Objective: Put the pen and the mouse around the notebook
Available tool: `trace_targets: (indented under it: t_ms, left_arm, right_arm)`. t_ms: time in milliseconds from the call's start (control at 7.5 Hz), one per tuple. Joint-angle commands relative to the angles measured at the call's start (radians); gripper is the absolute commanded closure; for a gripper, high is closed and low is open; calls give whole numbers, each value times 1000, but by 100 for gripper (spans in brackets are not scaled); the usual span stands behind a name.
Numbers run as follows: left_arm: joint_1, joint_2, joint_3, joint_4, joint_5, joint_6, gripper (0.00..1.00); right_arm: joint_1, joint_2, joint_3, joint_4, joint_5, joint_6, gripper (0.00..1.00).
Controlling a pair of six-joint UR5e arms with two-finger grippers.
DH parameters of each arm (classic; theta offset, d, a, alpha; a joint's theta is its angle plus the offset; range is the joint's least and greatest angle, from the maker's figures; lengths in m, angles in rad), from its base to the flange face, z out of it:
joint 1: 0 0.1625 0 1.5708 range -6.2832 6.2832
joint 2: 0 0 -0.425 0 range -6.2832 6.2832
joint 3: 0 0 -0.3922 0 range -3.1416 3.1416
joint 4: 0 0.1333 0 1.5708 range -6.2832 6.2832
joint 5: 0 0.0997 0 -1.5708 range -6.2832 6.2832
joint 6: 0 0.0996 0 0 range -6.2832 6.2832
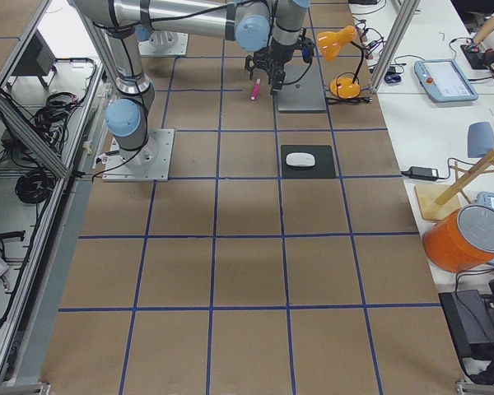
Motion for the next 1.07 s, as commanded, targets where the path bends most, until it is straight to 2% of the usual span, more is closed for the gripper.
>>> trace_targets:
  t_ms: [0,133,267,533,800,933]
  left_arm:
    - [76,49,5,-17,0,260,0]
    - [104,73,9,-59,4,396,0]
    - [139,101,32,-122,7,509,0]
    - [216,154,110,-324,13,760,0]
    - [274,197,205,-493,84,1001,0]
    - [284,217,253,-596,84,1122,0]
  right_arm:
    - [23,-28,-5,-42,-4,10,0]
    - [25,-19,-12,-103,2,3,0]
    - [36,-17,-20,-103,8,5,0]
    - [42,-8,-23,-103,8,6,0]
    - [36,-6,-20,-109,-11,-11,0]
    - [46,-13,-23,-107,5,9,0]
